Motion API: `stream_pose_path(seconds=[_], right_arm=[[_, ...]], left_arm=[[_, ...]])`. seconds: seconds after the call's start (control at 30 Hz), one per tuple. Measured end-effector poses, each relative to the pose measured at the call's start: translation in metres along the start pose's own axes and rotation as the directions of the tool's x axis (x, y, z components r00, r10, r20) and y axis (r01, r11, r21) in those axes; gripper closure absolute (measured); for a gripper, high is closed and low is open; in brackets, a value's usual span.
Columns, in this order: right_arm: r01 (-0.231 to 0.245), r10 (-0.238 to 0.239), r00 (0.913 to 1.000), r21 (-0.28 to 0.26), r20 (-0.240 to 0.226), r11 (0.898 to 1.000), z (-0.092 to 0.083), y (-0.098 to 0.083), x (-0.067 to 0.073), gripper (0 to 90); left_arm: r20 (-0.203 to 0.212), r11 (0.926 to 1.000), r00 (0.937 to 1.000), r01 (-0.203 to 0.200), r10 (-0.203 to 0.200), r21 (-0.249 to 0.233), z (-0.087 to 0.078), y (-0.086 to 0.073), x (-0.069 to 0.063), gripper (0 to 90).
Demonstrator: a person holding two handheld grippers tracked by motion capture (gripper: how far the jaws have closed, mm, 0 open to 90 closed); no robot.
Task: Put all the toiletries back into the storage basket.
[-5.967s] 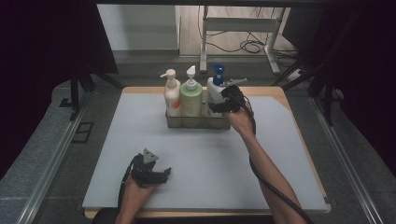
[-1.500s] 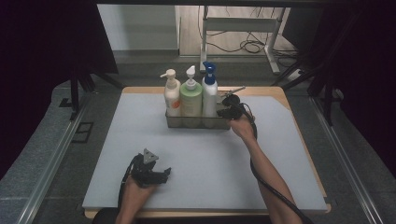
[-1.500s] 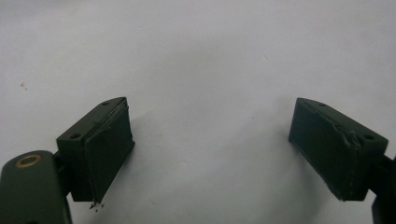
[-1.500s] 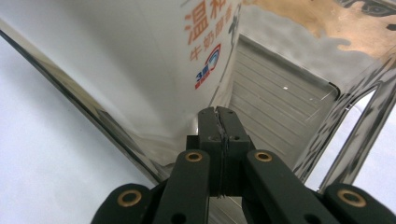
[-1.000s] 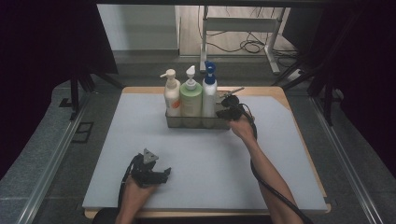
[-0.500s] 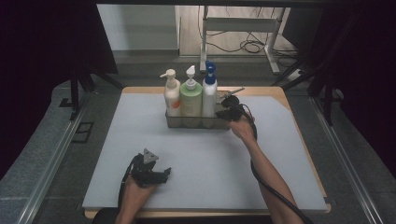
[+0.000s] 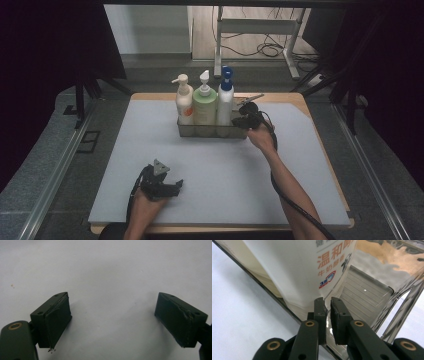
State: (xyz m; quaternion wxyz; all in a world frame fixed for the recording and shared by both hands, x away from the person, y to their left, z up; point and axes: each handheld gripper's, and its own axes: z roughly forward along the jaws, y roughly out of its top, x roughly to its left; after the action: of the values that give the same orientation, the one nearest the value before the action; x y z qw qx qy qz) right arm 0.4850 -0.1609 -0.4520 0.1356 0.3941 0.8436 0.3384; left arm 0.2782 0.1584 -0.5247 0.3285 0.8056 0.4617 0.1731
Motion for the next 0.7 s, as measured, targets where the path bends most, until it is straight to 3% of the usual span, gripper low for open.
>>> stream_pose_path(seconds=[0.4, 0.7], right_arm=[[0.011, -0.011, 0.9999, -0.032, 0.003, 0.999, -0.015, 0.0, 0.0, 77.2], [0.028, -0.028, 0.9996, -0.052, 0.008, 0.998, -0.028, 0.0, 0.001, 65.5]], left_arm=[[0.0, 1.0, 1.0, -0.001, 0.001, 0.0, 0.0, 0.0, 0.0, 12.9], [0.0, 1.0, 1.0, 0.0, 0.0, 0.0, 0.0, 0.0, 0.0, 12.9]])
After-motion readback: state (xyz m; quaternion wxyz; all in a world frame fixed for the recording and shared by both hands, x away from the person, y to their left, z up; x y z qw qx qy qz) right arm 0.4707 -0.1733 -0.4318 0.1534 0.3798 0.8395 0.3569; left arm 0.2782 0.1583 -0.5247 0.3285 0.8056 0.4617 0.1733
